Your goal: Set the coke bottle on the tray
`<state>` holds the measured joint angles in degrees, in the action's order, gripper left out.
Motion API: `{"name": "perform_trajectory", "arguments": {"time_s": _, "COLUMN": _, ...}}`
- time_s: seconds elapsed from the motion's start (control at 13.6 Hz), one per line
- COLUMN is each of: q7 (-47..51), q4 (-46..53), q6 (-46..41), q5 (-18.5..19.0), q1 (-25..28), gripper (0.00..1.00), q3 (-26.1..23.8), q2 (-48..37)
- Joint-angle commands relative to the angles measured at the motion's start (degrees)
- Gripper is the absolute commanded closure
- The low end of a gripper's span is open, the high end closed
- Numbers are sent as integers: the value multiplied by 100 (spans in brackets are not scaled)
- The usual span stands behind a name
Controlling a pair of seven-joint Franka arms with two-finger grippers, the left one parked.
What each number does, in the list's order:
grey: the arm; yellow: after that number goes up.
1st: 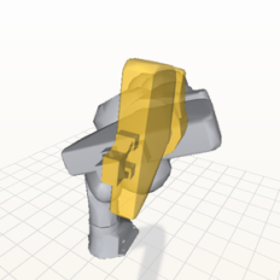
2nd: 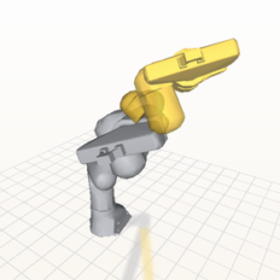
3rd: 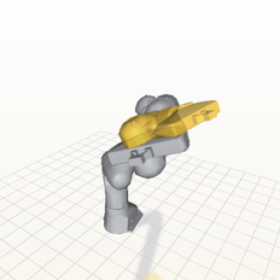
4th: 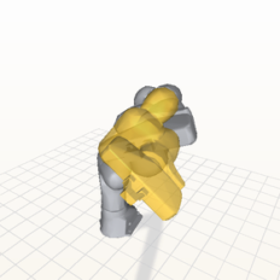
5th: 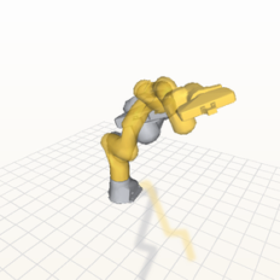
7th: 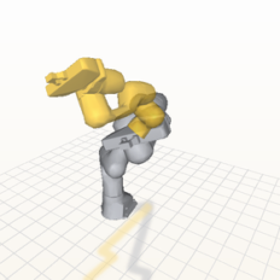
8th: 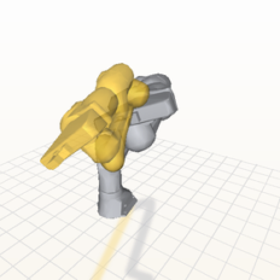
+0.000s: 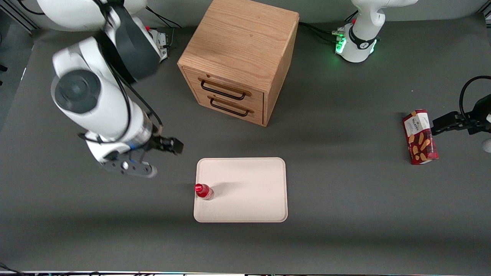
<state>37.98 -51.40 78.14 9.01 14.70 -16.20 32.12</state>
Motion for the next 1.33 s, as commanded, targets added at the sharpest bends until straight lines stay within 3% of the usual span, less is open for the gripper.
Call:
{"name": "perform_trajectory", "arguments": {"time_s": 0.0, "q7": -167, "q4": -221, "q6": -526, "q5": -276, "q1": -212, "gripper": 0, "q3": -15, "q2": -564}}
{"name": "perform_trajectory", "arguments": {"time_s": 0.37, "q7": -1422, "q4": -1292, "q6": -616, "q5": -418, "q1": -783, "gripper": 0, "q3": 125, "q2": -1751}}
{"name": "perform_trajectory", "arguments": {"time_s": 0.52, "q7": -2151, "q4": -1477, "q6": -607, "q5": -470, "q1": -802, "gripper": 0, "q3": 554, "q2": -1971}}
{"name": "perform_trajectory", "arguments": {"time_s": 0.74, "q7": -3153, "q4": -1767, "q6": -537, "q5": -1180, "q1": -802, "gripper": 0, "q3": 1590, "q2": -2183}}
{"name": "perform_trajectory", "arguments": {"time_s": 1.11, "q7": -4288, "q4": -2101, "q6": -230, "q5": -1165, "q1": -793, "gripper": 0, "q3": 2331, "q2": -2218}}
{"name": "perform_trajectory", "arguments": {"time_s": 1.25, "q7": -4404, "q4": -2451, "q6": 50, "q5": -1165, "q1": -802, "gripper": 0, "q3": 2367, "q2": -2393}}
